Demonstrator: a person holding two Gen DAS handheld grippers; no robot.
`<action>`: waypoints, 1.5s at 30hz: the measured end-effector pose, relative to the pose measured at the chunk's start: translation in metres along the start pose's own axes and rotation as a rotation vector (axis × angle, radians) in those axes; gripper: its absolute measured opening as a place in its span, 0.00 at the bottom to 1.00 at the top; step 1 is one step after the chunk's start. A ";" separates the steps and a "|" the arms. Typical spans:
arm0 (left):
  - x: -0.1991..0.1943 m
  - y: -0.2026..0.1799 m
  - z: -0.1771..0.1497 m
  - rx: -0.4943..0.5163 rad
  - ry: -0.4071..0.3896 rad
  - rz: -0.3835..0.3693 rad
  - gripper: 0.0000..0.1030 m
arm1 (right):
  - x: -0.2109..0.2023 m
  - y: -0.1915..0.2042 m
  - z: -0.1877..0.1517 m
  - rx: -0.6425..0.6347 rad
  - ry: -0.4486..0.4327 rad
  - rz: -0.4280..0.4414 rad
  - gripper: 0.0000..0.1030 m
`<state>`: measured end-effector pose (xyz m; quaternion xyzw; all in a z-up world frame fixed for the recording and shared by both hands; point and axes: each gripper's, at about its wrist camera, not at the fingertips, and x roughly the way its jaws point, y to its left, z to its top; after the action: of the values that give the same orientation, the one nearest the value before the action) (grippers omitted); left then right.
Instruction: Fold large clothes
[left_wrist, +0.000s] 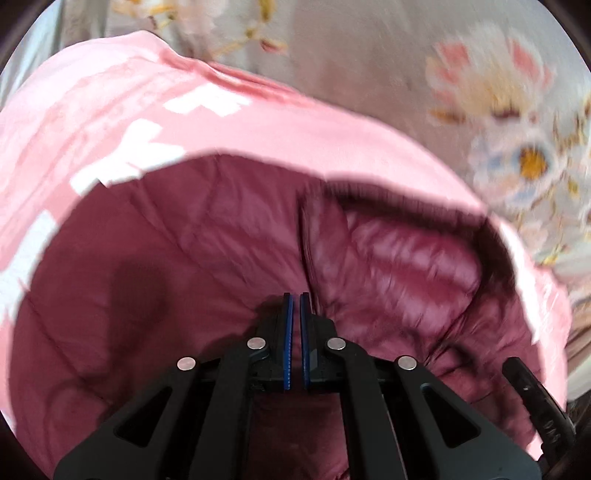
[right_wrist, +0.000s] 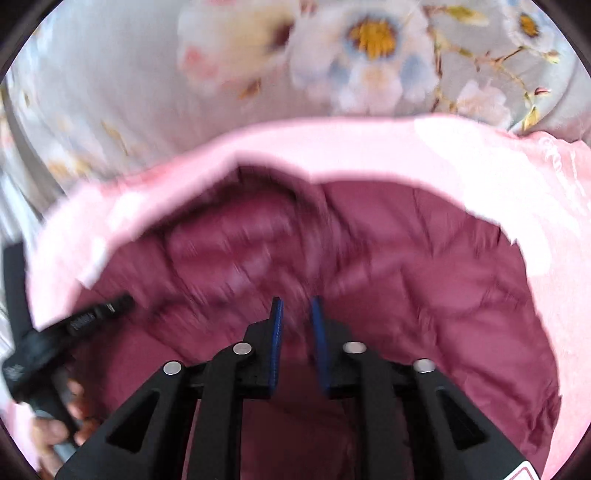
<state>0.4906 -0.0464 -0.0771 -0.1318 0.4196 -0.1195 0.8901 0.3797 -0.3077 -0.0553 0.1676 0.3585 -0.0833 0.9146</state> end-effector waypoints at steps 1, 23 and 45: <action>-0.007 0.002 0.010 -0.029 -0.010 -0.018 0.10 | -0.003 -0.001 0.008 0.018 -0.020 0.021 0.25; 0.055 -0.032 0.060 0.000 0.087 0.105 0.40 | 0.085 -0.005 0.055 0.094 0.065 0.084 0.07; 0.065 -0.043 0.029 0.201 -0.007 0.226 0.42 | 0.104 0.022 0.026 -0.229 0.050 -0.252 0.00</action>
<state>0.5490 -0.1033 -0.0910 0.0055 0.4144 -0.0596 0.9081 0.4779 -0.3000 -0.1030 0.0182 0.4065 -0.1516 0.9008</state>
